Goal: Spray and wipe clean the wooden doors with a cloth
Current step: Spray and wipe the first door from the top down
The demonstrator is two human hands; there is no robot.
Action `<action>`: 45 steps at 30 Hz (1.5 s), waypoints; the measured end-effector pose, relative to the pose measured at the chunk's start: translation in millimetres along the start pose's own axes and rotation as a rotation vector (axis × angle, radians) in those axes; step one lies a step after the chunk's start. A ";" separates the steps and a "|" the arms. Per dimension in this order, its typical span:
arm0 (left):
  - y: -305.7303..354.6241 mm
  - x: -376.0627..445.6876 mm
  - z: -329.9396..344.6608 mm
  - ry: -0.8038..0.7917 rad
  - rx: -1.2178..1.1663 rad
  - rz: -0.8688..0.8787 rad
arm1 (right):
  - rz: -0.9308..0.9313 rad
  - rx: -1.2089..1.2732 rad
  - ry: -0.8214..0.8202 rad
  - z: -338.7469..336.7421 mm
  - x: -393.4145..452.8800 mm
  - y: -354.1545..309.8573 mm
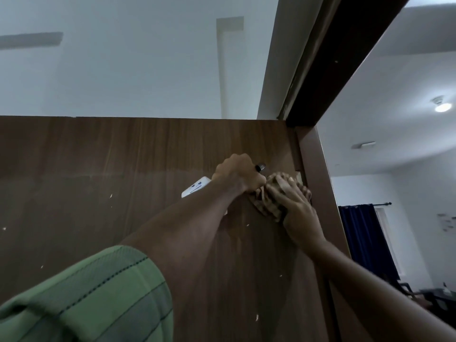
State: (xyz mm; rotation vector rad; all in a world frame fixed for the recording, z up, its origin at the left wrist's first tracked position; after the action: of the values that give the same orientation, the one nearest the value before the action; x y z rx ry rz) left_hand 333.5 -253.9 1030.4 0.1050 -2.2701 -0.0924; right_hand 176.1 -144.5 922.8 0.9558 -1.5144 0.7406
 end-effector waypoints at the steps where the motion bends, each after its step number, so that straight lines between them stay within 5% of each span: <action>1: 0.3 0.8 -3.0 -0.004 0.002 -0.002 | 0.026 0.003 0.004 -6.1 21.5 5.6; 6: -5.0 -0.3 -13.7 -0.001 -0.001 0.007 | 0.210 0.083 0.053 -17.8 66.7 -5.4; 11: -24.9 -11.9 -14.9 -0.004 0.005 -0.023 | 0.059 0.015 0.049 28.7 -35.7 -46.6; 17: -47.1 -19.1 -29.5 0.041 0.027 -0.060 | 0.174 0.089 0.011 2.7 73.7 -37.8; 19: -57.1 -22.6 -31.3 0.026 0.010 -0.072 | 0.224 0.118 0.031 9.6 64.1 -52.5; 24: -80.6 -32.2 -23.2 0.007 0.044 -0.101 | 0.000 0.056 -0.042 47.2 -33.3 -97.2; 30: -93.0 -34.7 -29.1 0.043 0.049 -0.112 | 0.117 0.086 -0.015 21.0 94.4 -71.8; 32: -95.4 -36.5 -31.2 0.058 0.036 -0.111 | 0.187 0.113 0.016 31.1 78.9 -88.1; 36: -102.1 -43.9 -34.7 0.079 0.052 -0.121 | -0.014 0.088 -0.053 57.0 -8.7 -134.3; 42: -119.3 -49.9 -45.8 0.085 0.085 -0.113 | 0.055 0.065 -0.081 36.6 101.0 -113.8; 45: -130.8 -58.6 -49.8 0.117 0.078 -0.148 | 0.127 0.090 0.008 54.6 58.1 -137.5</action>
State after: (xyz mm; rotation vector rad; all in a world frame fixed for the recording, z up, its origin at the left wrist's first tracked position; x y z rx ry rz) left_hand 415.1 -379.2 1004.7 0.3114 -2.1471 -0.0739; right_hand 269.7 -266.2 963.9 0.9283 -1.5559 0.9094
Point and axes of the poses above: each hand's wrist, its own x-axis towards the middle knuckle, its own z-axis out of the palm, y = z × x, the point moved 5 cm from there along x, towards the middle knuckle, and after that the axes turned 5 degrees about -y, right-handed, at the moved point
